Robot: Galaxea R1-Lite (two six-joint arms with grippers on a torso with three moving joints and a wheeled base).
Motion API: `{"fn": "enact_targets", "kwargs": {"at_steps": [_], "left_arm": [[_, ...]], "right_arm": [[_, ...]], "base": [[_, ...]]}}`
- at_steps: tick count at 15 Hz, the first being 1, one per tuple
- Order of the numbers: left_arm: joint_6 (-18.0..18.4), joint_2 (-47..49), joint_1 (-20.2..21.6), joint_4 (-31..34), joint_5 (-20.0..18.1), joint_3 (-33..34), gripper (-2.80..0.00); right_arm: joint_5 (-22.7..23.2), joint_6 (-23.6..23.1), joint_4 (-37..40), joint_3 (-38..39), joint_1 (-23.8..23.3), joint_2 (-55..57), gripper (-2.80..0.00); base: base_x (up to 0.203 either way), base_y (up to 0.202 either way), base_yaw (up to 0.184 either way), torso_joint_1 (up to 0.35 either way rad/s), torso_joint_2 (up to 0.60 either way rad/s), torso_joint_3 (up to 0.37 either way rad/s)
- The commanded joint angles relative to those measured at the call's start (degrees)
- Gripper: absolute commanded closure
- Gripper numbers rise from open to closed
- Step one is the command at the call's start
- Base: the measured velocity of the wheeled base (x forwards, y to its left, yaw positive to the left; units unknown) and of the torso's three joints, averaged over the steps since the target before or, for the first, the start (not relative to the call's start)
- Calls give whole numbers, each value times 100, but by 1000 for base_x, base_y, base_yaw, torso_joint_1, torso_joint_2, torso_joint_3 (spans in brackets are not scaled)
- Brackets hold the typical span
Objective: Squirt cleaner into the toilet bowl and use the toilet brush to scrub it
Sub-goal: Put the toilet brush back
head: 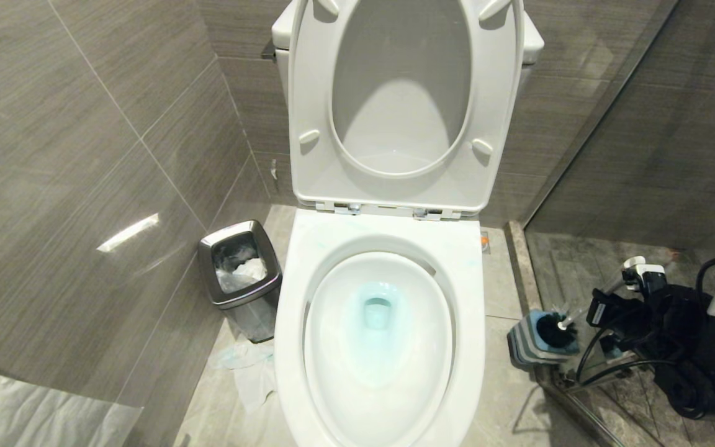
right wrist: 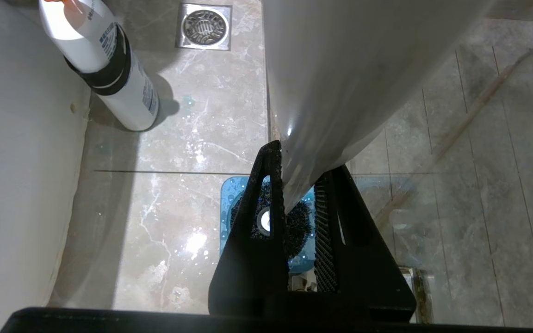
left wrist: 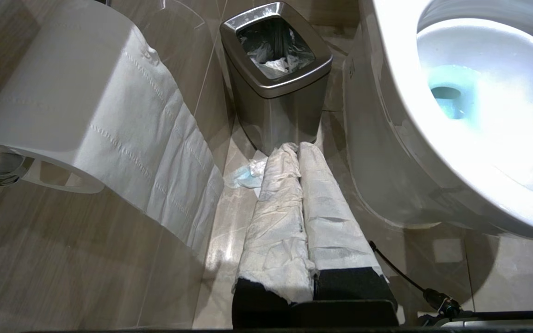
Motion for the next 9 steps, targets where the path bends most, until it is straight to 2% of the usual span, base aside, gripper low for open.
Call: {"fn": "enact_targets", "kwargs": {"at_steps": [1, 3, 9], "left_arm": [[2, -1, 0, -3, 0, 2, 0], [2, -1, 0, -3, 1, -6, 0], [-24, -1, 1, 14, 2, 2, 0]], "right_arm": [[-2, -4, -45, 0, -2, 11, 0], [-2, -4, -45, 0, -2, 11, 0], [-2, 13, -45, -52, -2, -58, 0]], "base": [[0, 0, 0, 0, 0, 0], [0, 0, 0, 5, 1, -46], [0, 0, 0, 2, 6, -158]]}}
